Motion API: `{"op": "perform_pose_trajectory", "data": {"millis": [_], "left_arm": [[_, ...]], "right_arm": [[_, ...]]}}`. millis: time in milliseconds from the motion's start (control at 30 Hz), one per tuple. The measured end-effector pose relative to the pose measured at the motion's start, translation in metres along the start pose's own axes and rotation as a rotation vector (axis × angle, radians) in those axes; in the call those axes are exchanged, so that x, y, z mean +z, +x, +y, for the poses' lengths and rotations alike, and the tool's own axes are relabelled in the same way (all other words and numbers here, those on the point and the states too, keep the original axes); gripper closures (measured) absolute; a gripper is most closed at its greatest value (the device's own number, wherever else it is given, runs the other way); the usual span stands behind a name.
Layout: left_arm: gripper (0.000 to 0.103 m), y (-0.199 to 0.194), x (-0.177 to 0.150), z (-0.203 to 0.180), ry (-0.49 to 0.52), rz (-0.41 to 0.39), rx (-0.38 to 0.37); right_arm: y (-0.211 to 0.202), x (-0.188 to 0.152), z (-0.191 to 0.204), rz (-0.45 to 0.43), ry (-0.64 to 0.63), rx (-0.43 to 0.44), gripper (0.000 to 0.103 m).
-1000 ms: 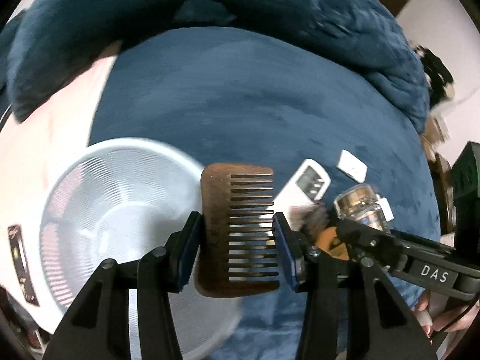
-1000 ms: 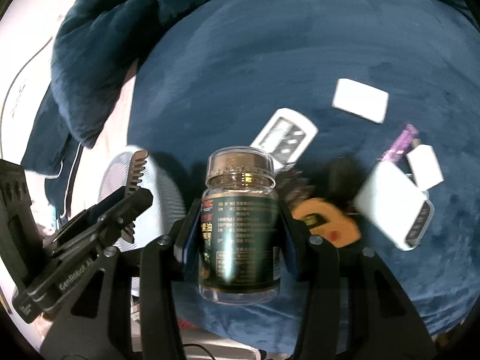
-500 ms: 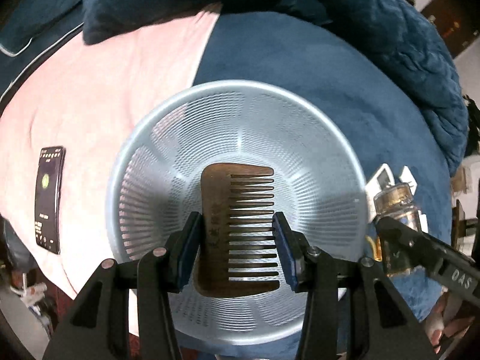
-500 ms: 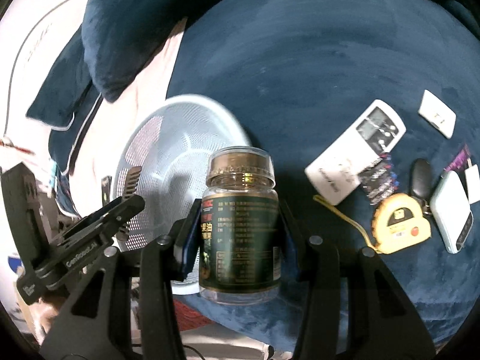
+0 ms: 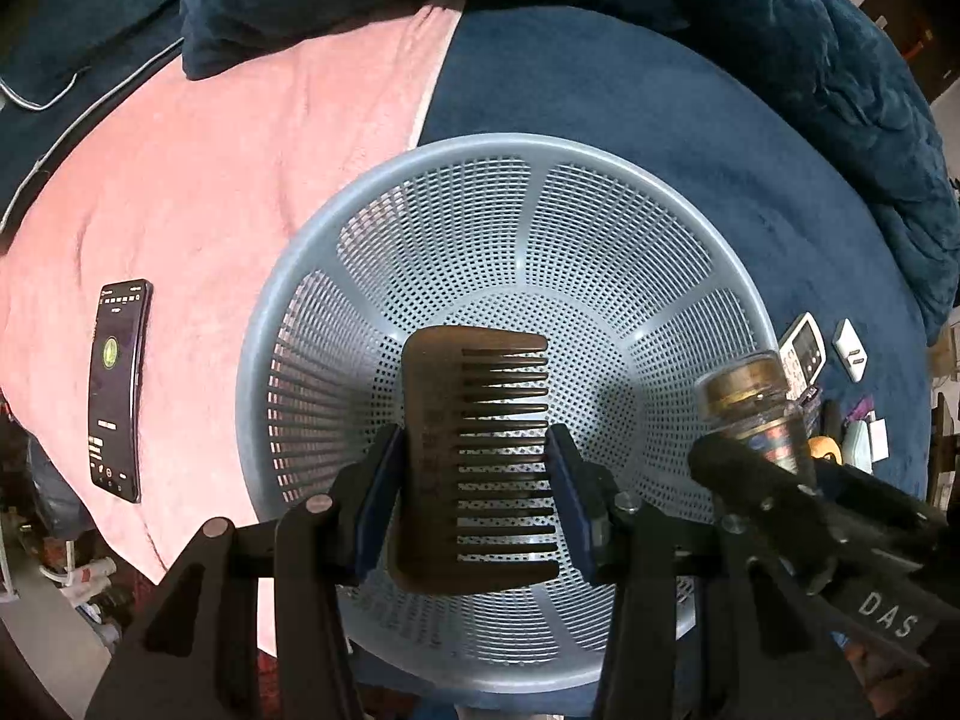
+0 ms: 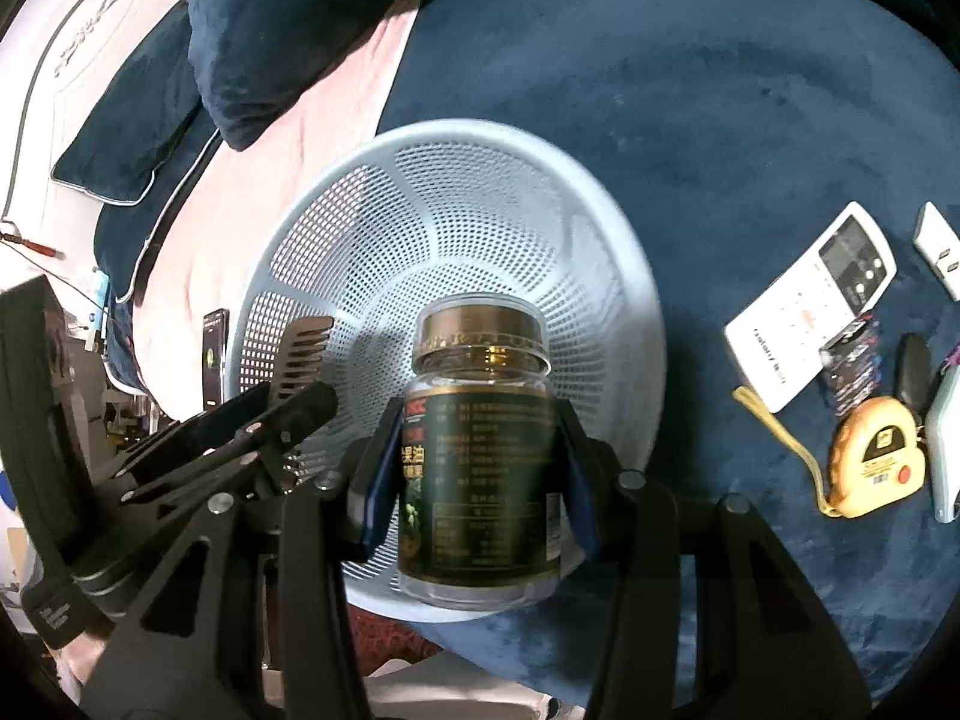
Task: Organize rigid objects
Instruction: 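Carry the comb with the left tool over the basket while the right tool carries the bottle, then open the left tool dropping the comb while the right tool releases the bottle into the basket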
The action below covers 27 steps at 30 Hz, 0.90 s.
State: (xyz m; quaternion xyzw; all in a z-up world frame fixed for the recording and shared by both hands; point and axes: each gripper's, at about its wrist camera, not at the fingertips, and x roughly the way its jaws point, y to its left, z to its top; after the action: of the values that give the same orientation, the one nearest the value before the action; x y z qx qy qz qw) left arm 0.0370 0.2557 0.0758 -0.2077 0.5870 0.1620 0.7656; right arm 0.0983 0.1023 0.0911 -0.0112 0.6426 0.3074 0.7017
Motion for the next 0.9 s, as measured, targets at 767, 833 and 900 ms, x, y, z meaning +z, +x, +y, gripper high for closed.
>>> {"op": "perform_pose_trajectory", "data": {"millis": [767, 833, 900], "left_arm": [[0.054, -0.0012, 0.0007, 0.0027, -0.001, 0.011, 0.015], [0.054, -0.0014, 0.0007, 0.0024, 0.001, 0.011, 0.016], [0.054, -0.0024, 0.0010, 0.0026, 0.001, 0.010, 0.016]], "right_arm": [[0.0075, -0.0007, 0.0048, 0.014, 0.004, -0.013, 0.056], [0.0068, -0.0017, 0.0042, 0.012, 0.005, -0.012, 0.056], [0.0065, -0.0016, 0.0033, 0.011, 0.006, -0.011, 0.056]]}}
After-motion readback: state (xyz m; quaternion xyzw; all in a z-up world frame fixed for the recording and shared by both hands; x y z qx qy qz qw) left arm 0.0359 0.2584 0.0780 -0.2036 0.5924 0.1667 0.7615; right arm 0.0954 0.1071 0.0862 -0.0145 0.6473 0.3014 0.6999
